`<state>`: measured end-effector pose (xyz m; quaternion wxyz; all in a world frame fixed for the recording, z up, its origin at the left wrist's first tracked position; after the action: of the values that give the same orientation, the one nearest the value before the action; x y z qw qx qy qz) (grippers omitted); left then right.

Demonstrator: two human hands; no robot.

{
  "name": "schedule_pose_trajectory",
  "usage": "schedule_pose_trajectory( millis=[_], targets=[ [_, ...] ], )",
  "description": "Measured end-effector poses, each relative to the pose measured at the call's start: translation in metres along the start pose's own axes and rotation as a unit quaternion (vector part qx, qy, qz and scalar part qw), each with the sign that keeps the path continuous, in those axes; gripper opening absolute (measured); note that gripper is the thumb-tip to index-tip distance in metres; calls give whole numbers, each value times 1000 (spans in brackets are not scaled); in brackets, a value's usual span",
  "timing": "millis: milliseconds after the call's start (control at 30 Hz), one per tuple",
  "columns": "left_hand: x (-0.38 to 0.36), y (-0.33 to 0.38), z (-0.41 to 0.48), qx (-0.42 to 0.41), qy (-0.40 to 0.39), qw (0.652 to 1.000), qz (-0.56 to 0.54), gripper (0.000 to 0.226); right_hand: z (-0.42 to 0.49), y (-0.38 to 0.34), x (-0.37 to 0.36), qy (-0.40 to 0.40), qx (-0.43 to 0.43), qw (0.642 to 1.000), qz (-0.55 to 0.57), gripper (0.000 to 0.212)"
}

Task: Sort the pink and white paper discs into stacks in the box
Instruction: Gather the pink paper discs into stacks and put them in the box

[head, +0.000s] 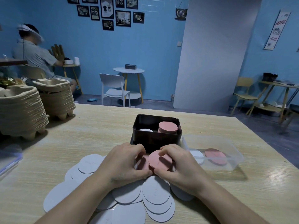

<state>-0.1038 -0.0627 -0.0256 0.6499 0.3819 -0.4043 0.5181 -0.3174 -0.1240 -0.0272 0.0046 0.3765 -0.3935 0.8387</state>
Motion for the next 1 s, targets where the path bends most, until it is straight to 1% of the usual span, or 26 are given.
schedule_pose_trajectory(
  millis=[167,333,433,533,633,700,767,800,1000],
  targets=[
    [6,-11,-8,23,10,998,-63,41,-2,-3,2,3,-6,1000,13,37],
    [13,-29,-16,72,51,989,-116,33,-3,-1,1,-6,-8,1000,13,35],
    [13,-20,-15,49,61,988,-130,32,-3,-2,0,-25,-5,1000,10,43],
    [11,-11,-13,15,54,987,-153,33,-2,-4,-1,-44,12,999,13,49],
    [9,-6,-13,-2,49,985,-166,35,-2,-6,-2,-47,23,998,24,54],
    [8,-5,-13,-8,53,984,-168,37,-2,-6,-3,-44,34,998,29,47],
    [9,-3,-13,-16,63,983,-169,37,-2,-6,-4,-46,37,998,38,30],
    [10,-2,-13,-20,68,983,-169,37,-2,-7,-4,-48,34,997,43,26],
    [12,2,-13,-38,85,979,-180,37,-2,-8,-5,-36,48,996,65,28]
  ],
)
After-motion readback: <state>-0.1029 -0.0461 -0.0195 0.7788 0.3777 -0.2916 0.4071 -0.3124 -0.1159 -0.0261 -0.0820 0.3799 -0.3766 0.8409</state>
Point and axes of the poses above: each hand's wrist, its own z-axis towards the middle knuckle, its own x-axis out of the back of the hand, y = z × x, the point moved 2 cm from there along z, towards the middle knuckle, and after that the axes turned 13 degrees about z, right-handed, at the moved point
